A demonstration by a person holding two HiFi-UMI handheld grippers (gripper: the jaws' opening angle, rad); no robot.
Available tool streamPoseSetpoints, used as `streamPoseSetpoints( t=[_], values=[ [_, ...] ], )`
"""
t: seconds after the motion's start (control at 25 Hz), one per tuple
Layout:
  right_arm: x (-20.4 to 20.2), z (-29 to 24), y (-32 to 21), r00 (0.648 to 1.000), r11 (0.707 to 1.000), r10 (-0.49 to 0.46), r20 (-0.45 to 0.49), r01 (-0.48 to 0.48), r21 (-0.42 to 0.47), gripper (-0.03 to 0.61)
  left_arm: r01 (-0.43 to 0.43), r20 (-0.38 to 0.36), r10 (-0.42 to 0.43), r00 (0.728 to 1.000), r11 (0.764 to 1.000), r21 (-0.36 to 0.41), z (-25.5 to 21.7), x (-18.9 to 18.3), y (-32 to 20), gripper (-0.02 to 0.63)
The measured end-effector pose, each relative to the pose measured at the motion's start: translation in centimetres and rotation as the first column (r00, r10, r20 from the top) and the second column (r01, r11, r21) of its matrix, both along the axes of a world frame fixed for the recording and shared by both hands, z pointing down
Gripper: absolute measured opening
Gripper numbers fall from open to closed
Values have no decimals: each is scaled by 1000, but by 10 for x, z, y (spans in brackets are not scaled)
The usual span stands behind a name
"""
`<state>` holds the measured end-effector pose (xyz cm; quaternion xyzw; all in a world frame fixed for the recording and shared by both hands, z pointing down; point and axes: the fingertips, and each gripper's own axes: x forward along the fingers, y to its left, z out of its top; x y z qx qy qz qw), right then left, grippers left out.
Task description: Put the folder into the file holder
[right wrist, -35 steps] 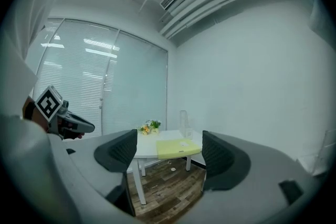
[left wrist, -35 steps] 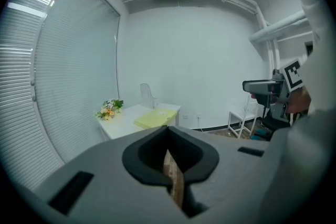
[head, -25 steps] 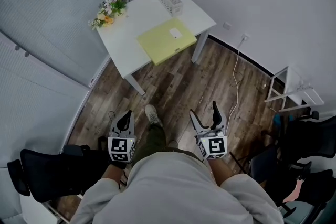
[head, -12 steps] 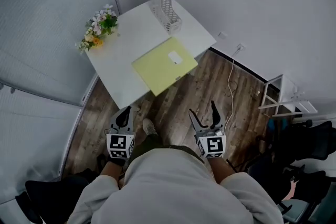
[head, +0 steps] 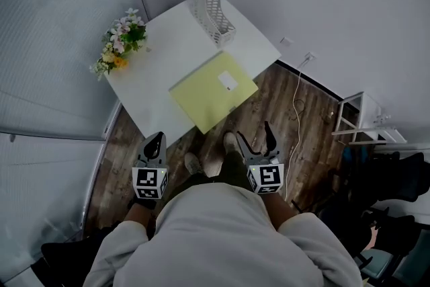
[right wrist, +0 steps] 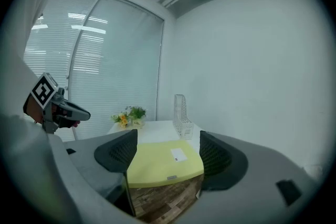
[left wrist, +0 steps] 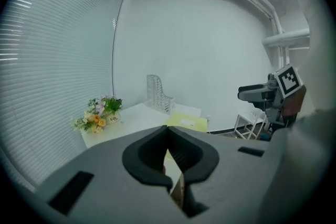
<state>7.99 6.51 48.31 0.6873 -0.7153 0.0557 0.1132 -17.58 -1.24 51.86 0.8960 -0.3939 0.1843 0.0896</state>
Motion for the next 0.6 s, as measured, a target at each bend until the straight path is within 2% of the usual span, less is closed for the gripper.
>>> streamPoseSetpoints(
  t=[0.2, 0.36, 0.44, 0.6],
  values=[
    [8, 40, -35, 996, 994, -10, 94, 20, -112, 374, 61, 19, -60, 998, 998, -20, 4, -6, -12, 8],
    [26, 82, -58, 972, 971, 54, 229, 2, -239, 374, 110, 34, -109, 993, 993, -49, 13, -7, -15, 8],
    [34, 109, -65, 942, 949, 110, 316, -5, -316, 375, 131, 40, -129, 991, 989, -64, 17, -6, -17, 8],
    [49, 157, -76, 859, 903, 225, 459, -6, -430, 375, 160, 55, -156, 986, 982, -97, 29, 1, -21, 8]
  ],
)
